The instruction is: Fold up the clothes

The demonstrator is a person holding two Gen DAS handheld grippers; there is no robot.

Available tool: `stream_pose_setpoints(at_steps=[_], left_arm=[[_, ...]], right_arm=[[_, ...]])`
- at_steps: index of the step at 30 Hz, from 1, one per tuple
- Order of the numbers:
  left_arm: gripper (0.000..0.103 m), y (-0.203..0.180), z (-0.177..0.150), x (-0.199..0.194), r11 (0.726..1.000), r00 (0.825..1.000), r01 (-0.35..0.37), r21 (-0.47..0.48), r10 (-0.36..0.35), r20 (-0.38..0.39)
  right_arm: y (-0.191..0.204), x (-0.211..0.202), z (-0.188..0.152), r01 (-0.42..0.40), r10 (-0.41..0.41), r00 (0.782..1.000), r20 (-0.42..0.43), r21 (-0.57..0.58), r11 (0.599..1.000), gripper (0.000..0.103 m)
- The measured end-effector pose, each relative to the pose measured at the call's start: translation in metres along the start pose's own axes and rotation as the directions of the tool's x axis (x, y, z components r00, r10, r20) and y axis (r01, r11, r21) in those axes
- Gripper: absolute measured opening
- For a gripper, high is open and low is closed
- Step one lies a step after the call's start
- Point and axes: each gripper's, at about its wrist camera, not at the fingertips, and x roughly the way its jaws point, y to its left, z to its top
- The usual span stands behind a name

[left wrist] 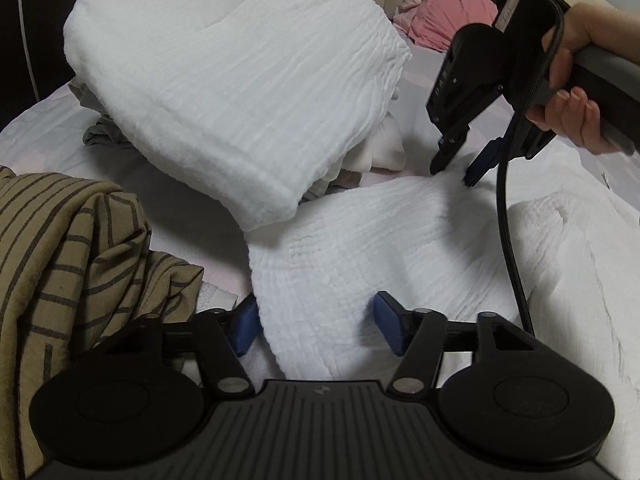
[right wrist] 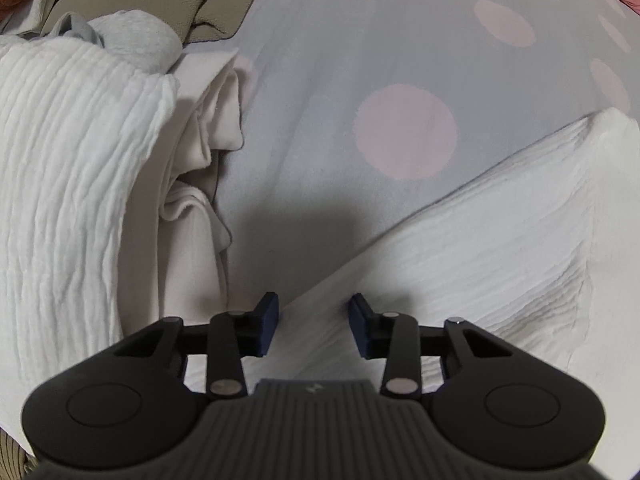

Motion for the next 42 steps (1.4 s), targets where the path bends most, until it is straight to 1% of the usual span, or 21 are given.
stream_pose_setpoints(at_steps=[1, 2, 3, 4, 5, 6, 9, 17, 19, 23, 25, 27, 31, 34, 37, 38, 42], left_arm=[[0.047, 0.001, 0.0, -0.001, 1.0, 1.0, 0.001, -0.003, -0.001, 0.003], [0.037, 0.001, 0.0, -0.001, 1.0, 1.0, 0.001, -0.005, -0.001, 0.008], [0.03, 0.001, 0.0, -0.001, 1.0, 1.0, 0.005, -0.01, -0.004, 0.014], [0.016, 0.002, 0.0, -0.002, 1.0, 1.0, 0.01, -0.016, -0.01, 0.02], [0.01, 0.004, 0.0, -0.002, 0.999, 0.999, 0.027, -0.028, -0.026, 0.025], [0.009, 0.006, 0.001, -0.004, 0.998, 0.999, 0.04, -0.04, -0.038, 0.03], [0.007, 0.008, 0.001, -0.002, 0.996, 0.998, 0.059, -0.062, -0.057, 0.034], [0.006, 0.007, 0.002, -0.002, 0.996, 0.994, 0.081, -0.031, -0.079, 0.077], [0.006, 0.009, 0.002, -0.004, 0.996, 0.993, 0.088, -0.033, -0.085, 0.087], [0.006, 0.01, 0.004, -0.006, 0.99, 0.987, 0.13, -0.05, -0.124, 0.101], [0.006, 0.007, 0.004, -0.009, 0.99, 0.983, 0.133, -0.035, -0.128, 0.132], [0.006, 0.001, 0.003, -0.016, 0.992, 0.975, 0.129, -0.004, -0.126, 0.181], [0.006, -0.011, 0.002, -0.031, 0.979, 0.955, 0.198, 0.044, -0.203, 0.216], [0.006, -0.021, 0.002, -0.042, 0.966, 0.936, 0.247, 0.081, -0.26, 0.239], [0.006, -0.03, 0.001, -0.054, 0.948, 0.913, 0.295, 0.119, -0.316, 0.259], [0.006, -0.033, 0.001, -0.057, 0.942, 0.904, 0.31, 0.132, -0.335, 0.266], [0.006, -0.046, 0.0, -0.072, 0.911, 0.866, 0.369, 0.184, -0.409, 0.288]], right_arm=[[-0.001, -0.001, -0.001, -0.001, 0.001, 1.0, 0.003, 0.0, 1.0, 0.029], [-0.003, -0.001, -0.001, -0.002, 0.002, 1.0, 0.007, 0.002, 1.0, 0.026], [-0.004, -0.002, -0.002, -0.003, 0.003, 1.0, 0.01, 0.003, 1.0, 0.02], [-0.006, -0.002, -0.002, -0.004, 0.004, 1.0, 0.014, 0.005, 1.0, 0.017], [-0.007, -0.003, -0.003, -0.005, 0.005, 1.0, 0.018, 0.007, 1.0, 0.014], [-0.007, -0.003, -0.004, -0.007, 0.007, 1.0, 0.02, 0.004, 1.0, 0.009], [-0.003, -0.002, -0.01, -0.015, 0.015, 1.0, 0.026, -0.006, 1.0, 0.006], [-0.013, -0.014, -0.018, -0.061, 0.059, 0.996, 0.06, 0.023, 0.998, 0.004], [-0.017, -0.019, -0.021, -0.085, 0.082, 0.994, 0.075, 0.039, 0.996, 0.004], [-0.024, -0.037, -0.026, -0.159, 0.153, 0.98, 0.13, 0.036, 0.987, 0.004], [-0.031, -0.044, -0.025, -0.195, 0.186, 0.971, 0.152, 0.05, 0.98, 0.004], [-0.04, -0.05, -0.029, -0.236, 0.222, 0.96, 0.171, 0.061, 0.97, 0.005], [-0.054, -0.06, -0.036, -0.312, 0.291, 0.928, 0.232, 0.056, 0.949, 0.005], [-0.07, -0.07, -0.039, -0.384, 0.354, 0.89, 0.287, 0.055, 0.922, 0.005], [-0.092, -0.083, -0.049, -0.463, 0.412, 0.844, 0.344, 0.078, 0.883, 0.005], [-0.1, -0.087, -0.052, -0.483, 0.425, 0.828, 0.366, 0.081, 0.872, 0.005], [-0.133, -0.105, -0.07, -0.54, 0.452, 0.783, 0.426, 0.105, 0.835, 0.005]])
